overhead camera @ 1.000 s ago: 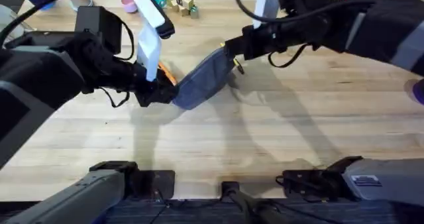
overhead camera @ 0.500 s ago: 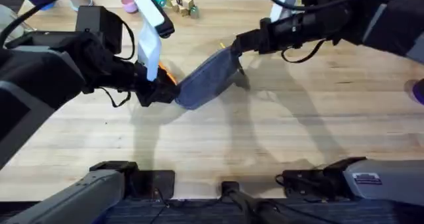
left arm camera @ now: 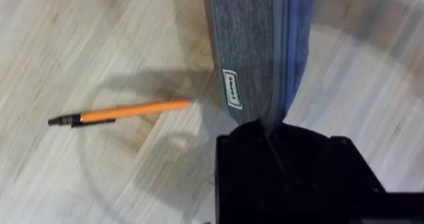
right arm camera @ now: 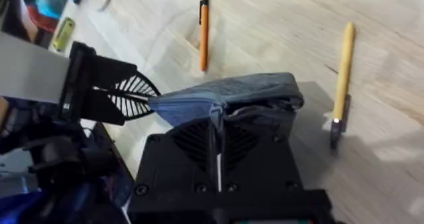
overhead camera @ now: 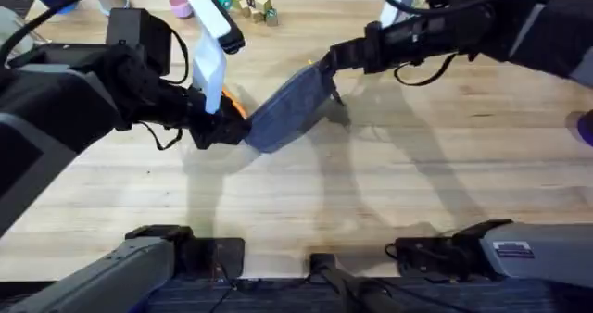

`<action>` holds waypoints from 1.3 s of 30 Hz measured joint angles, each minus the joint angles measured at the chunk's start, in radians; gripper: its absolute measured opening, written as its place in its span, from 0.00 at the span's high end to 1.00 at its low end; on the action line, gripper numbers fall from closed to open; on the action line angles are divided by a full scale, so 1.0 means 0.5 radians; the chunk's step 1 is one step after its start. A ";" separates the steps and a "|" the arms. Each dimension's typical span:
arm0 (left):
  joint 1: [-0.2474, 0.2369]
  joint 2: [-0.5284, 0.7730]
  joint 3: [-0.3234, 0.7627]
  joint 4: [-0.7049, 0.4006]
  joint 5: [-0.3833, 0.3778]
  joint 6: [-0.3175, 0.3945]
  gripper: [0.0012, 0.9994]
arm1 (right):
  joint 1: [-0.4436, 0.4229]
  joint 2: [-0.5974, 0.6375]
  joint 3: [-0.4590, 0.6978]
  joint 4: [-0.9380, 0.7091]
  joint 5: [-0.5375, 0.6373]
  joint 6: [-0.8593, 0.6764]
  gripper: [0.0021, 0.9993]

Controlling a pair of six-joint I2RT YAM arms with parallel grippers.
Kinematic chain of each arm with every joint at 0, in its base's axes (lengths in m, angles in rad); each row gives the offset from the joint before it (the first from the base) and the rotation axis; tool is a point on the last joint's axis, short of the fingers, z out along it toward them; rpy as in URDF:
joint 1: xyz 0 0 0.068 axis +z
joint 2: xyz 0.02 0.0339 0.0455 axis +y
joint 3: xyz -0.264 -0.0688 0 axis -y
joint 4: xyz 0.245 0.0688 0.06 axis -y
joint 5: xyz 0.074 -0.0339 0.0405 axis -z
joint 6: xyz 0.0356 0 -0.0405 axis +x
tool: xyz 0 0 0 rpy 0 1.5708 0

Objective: Unzip the bag, pick up the pens from the table one at a time and place them inside, then zip the bag closed.

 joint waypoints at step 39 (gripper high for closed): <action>0.021 0.000 -0.012 -0.027 -0.228 0.000 0.96 | 0.860 -0.036 0.008 0.434 0.677 -0.318 0.97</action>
